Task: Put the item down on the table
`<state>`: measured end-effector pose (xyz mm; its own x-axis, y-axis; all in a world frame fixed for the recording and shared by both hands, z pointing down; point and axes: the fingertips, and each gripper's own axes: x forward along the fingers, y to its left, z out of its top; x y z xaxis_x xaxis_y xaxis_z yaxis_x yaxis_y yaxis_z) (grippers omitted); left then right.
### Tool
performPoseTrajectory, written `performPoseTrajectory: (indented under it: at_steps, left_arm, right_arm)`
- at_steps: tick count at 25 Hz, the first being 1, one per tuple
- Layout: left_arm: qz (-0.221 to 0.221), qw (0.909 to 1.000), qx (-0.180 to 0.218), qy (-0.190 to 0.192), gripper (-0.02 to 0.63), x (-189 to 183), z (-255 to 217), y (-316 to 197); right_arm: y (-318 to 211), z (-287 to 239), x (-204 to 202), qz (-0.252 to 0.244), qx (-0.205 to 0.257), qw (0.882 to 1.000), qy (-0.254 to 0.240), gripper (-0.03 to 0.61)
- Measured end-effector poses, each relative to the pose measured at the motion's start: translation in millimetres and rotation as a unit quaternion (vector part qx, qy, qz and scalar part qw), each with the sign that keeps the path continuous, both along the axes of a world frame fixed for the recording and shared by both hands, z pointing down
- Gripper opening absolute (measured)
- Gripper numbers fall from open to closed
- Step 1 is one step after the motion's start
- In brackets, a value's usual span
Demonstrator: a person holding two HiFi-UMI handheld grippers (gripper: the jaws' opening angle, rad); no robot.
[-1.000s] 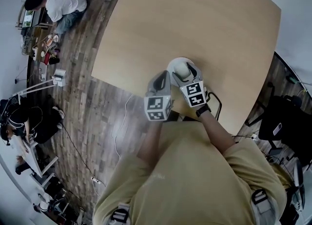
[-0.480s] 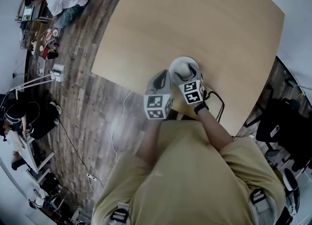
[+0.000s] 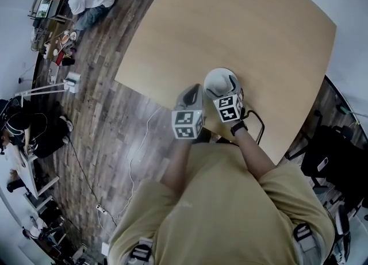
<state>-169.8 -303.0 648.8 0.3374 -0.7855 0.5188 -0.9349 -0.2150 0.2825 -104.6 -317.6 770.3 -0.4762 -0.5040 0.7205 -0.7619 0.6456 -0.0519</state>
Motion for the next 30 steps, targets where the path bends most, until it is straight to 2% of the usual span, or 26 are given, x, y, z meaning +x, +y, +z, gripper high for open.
performPoseTrajectory:
  at_steps: [7, 15, 24, 30]
  left_arm:
    - [-0.004, 0.9995, 0.032, -0.004, 0.002, 1, -26, 16]
    - [0.003, 0.9978, 0.065, -0.01, 0.002, 17, -57, 45]
    - [-0.014, 0.9933, 0.114, -0.017, 0.002, 22, -101, 50]
    - [-0.018, 0.9879, 0.154, -0.012, 0.002, 30, -141, 61]
  right_arm:
    - [13, -39, 7, 0.006, 0.037, 0.999, -0.021, 0.435]
    - [24, -97, 39, 0.042, 0.082, 0.994, -0.056, 0.34]
    - [31, -172, 90, 0.067, 0.157, 0.981, -0.096, 0.256]
    - [44, -218, 117, 0.074, 0.175, 0.973, -0.128, 0.191]
